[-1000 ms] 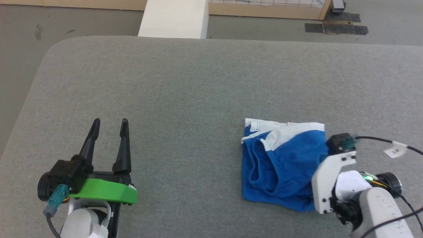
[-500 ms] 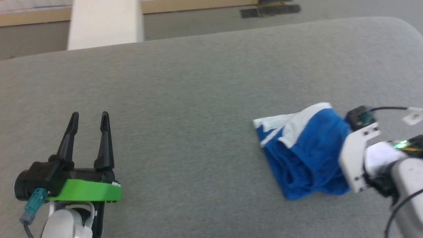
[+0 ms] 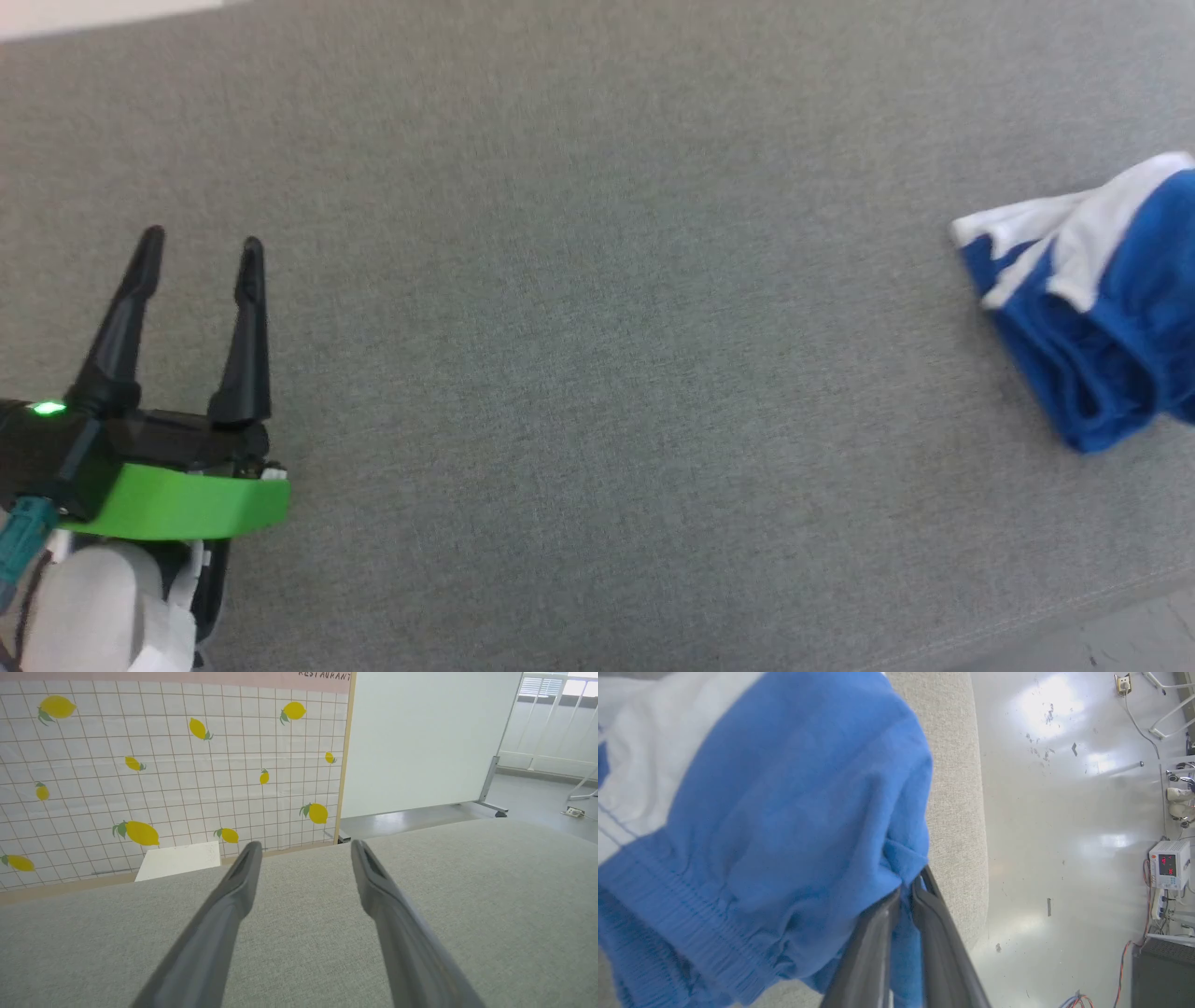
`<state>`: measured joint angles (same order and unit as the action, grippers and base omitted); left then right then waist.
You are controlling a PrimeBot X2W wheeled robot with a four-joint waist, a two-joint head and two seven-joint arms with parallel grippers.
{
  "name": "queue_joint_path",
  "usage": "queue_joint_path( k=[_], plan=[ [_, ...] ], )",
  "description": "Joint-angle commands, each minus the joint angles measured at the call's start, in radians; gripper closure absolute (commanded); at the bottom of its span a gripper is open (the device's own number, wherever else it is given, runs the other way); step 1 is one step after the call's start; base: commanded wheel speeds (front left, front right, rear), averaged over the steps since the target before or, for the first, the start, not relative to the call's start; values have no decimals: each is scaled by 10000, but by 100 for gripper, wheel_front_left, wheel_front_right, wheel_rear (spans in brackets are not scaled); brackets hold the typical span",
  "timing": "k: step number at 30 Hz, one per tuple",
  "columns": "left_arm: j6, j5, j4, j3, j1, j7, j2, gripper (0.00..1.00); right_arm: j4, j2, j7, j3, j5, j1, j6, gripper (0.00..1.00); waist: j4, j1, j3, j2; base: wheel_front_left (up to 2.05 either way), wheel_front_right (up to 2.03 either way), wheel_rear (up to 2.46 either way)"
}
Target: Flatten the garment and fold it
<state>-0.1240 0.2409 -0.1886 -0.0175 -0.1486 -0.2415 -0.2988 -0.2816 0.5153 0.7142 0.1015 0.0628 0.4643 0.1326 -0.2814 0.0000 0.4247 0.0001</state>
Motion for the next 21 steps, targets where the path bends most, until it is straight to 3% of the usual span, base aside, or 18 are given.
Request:
queue_joint_path(
  k=[1, 7, 8, 9, 10, 16, 21],
  plan=[
    [-67, 148, -84, -70, -122, 36, -160, 0, -78, -65, -185, 307, -306, 248, -19, 100, 68, 0, 977, -1, 0, 0, 0],
    [-56, 251, -293, -240, -25, 129, -397, 0, -283, -469, -724, 2332, -1546, 534, -19, 100, 288, 0, 1237, -1, 0, 0, 0],
    [-48, 268, -305, -258, -10, 129, -412, 0, -285, -533, -814, 2627, -1709, 566, -19, 79, 315, 0, 1246, -1, 0, 0, 0],
    [-43, 280, -312, -268, 0, 127, -420, 0, -269, -576, -904, 2819, -1816, 582, -19, 30, 336, 0, 1246, -1, 0, 0, 0],
    [-37, 293, -315, -274, 11, 124, -429, 0, -197, -592, -1088, 3054, -1971, 606, -19, 0, 357, 0, 1241, -1, 0, 0, 0],
    [16, 314, -102, -188, 48, 63, -339, 0, 160, -760, -1952, 3762, -2126, 857, -19, 0, 462, 0, 806, -1, 0, 0, 0],
    [138, 335, 260, -109, 77, -51, -62, 0, 842, -570, -3208, 3139, -1344, 1206, -19, 0, 610, 0, -4, -1, 0, 0, 0]
  ],
)
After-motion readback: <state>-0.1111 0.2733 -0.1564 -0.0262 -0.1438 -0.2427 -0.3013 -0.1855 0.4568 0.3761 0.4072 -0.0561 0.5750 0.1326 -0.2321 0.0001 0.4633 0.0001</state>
